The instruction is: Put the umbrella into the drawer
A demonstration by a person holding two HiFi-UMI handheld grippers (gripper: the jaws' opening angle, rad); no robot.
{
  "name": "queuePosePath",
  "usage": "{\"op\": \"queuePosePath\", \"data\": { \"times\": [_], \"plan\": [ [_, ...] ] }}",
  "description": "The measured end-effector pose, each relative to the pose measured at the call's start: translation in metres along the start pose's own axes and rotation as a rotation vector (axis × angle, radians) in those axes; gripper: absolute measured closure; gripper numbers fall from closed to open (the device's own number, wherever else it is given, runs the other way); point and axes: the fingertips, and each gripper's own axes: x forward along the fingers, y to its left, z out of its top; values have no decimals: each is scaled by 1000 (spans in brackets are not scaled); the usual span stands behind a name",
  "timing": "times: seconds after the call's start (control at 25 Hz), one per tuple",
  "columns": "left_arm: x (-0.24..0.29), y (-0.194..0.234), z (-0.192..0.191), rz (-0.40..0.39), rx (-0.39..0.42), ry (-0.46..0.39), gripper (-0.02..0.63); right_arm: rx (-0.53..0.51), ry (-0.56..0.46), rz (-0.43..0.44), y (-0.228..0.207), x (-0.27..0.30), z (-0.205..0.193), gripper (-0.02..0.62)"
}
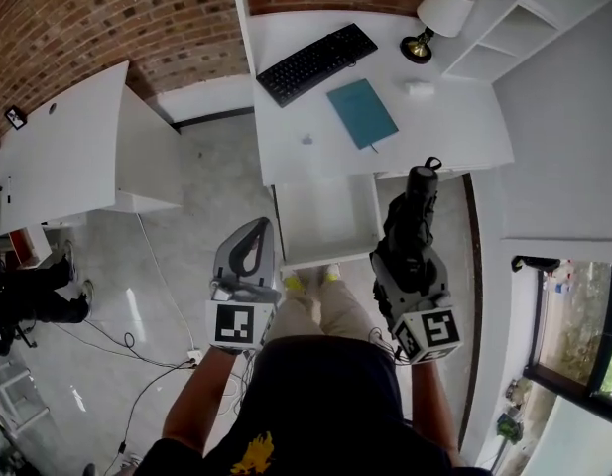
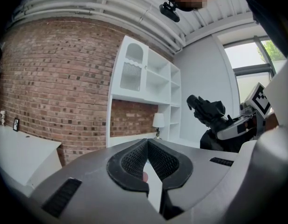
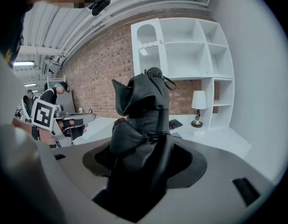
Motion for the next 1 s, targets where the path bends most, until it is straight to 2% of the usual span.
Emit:
{"op": "queuePosePath", "data": {
  "times": [0.24, 0.52, 0.76, 1.0],
  "plan": [
    [14, 5, -13, 43, -8, 25, 588, -16, 46, 57, -9, 25, -8, 316],
    [36, 3, -26, 76, -24, 14, 588, -69, 66, 150, -17, 54, -17, 316],
    [47, -3, -64, 113, -67, 89, 588, -110, 158, 241, -24, 78, -42, 318],
    [54, 16, -107, 177, -74, 111, 588, -140, 220, 327, -15, 110, -80, 318]
  ]
}}
